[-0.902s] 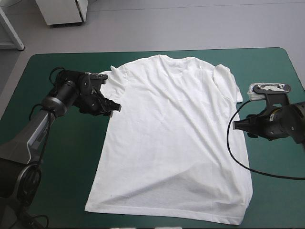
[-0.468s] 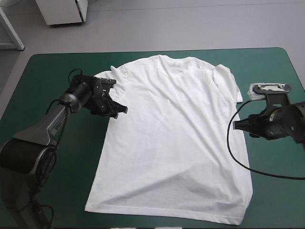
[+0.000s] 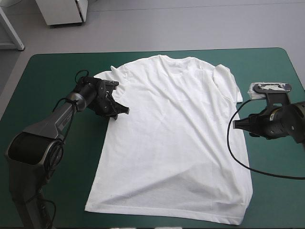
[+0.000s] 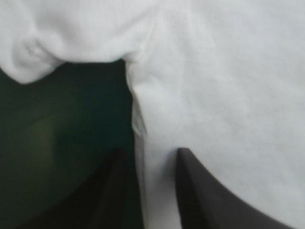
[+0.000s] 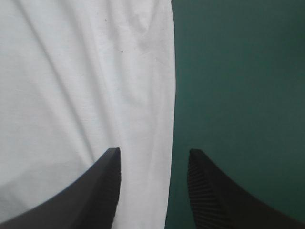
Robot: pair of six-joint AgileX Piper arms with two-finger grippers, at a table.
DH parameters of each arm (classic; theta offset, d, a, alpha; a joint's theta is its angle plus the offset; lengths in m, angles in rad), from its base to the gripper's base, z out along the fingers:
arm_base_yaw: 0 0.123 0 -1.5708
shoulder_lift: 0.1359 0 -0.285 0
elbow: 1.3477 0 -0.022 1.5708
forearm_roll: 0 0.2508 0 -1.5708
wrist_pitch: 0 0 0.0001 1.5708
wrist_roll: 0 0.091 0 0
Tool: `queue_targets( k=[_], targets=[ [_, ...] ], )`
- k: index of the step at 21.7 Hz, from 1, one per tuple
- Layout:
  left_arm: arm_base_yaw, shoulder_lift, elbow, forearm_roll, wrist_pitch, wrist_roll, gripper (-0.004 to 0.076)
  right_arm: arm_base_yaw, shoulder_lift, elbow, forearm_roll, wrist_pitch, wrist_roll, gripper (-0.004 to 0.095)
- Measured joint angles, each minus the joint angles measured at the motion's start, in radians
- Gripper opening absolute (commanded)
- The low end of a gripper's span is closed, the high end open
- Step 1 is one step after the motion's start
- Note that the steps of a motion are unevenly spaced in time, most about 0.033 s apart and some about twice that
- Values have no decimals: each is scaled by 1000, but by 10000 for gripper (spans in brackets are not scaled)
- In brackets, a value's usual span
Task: Fold the cloth
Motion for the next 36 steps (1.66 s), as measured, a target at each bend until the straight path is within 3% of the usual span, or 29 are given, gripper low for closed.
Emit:
queue_targets(
  k=[4,8,12,15,26,36],
  targets=[
    [-1,1,0,-11,-12,0,-22,0,59,-27,-3,0,37,419],
    [-1,0,0,-11,-8,0,-22,-26,247,-180,3,0,26,426],
    [-1,-10,1,-3,0,0,-22,-177,483,-316,152,-8,-54,426],
    [-1,-10,1,0,6,0,-22,-219,596,-322,172,-13,-78,426],
    [-1,-12,-31,0,30,0,-22,-218,762,-324,210,-115,-113,424],
    [-1,-13,-32,-15,34,0,-22,-171,854,-324,132,-173,-102,415]
  ],
)
